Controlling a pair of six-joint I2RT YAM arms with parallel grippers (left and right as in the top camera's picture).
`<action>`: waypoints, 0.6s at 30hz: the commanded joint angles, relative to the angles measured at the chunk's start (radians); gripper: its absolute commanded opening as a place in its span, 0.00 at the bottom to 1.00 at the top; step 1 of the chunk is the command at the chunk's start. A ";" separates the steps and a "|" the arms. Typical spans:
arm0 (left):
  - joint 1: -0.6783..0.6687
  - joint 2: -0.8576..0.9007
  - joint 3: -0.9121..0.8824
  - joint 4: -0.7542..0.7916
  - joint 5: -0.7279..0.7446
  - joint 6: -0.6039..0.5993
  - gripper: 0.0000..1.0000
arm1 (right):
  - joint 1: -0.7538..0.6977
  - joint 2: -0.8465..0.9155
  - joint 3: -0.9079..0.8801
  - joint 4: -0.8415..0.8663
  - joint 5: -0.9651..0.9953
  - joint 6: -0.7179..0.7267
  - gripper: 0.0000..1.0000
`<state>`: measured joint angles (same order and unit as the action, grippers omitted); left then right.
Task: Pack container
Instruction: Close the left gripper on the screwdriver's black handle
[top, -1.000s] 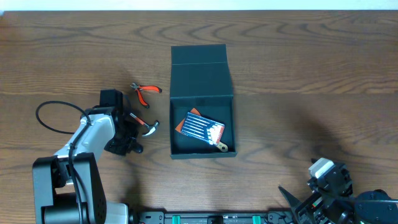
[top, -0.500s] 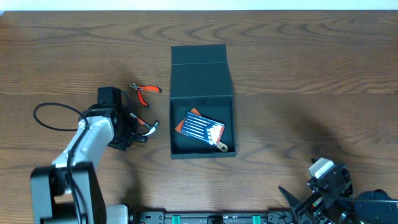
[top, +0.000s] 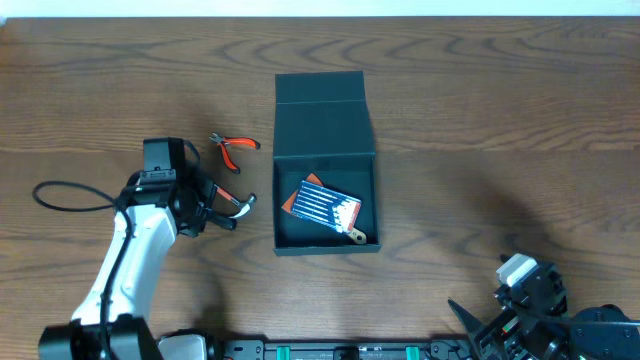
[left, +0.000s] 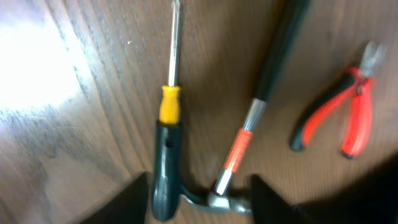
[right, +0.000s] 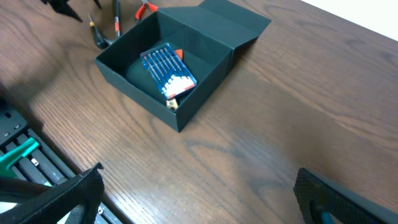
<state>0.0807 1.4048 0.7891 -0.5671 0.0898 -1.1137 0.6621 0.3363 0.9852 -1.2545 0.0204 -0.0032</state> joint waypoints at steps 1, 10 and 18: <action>0.004 0.068 -0.007 0.001 -0.019 -0.011 0.69 | -0.004 -0.003 0.000 0.001 0.010 0.017 0.99; 0.004 0.180 -0.007 0.002 -0.002 -0.010 0.85 | -0.004 -0.003 0.000 0.001 0.010 0.017 0.99; 0.004 0.252 -0.007 0.021 0.019 -0.011 0.72 | -0.004 -0.003 0.000 0.001 0.010 0.017 0.99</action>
<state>0.0811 1.6043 0.7906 -0.5671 0.0975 -1.1259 0.6621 0.3363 0.9852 -1.2549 0.0204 -0.0032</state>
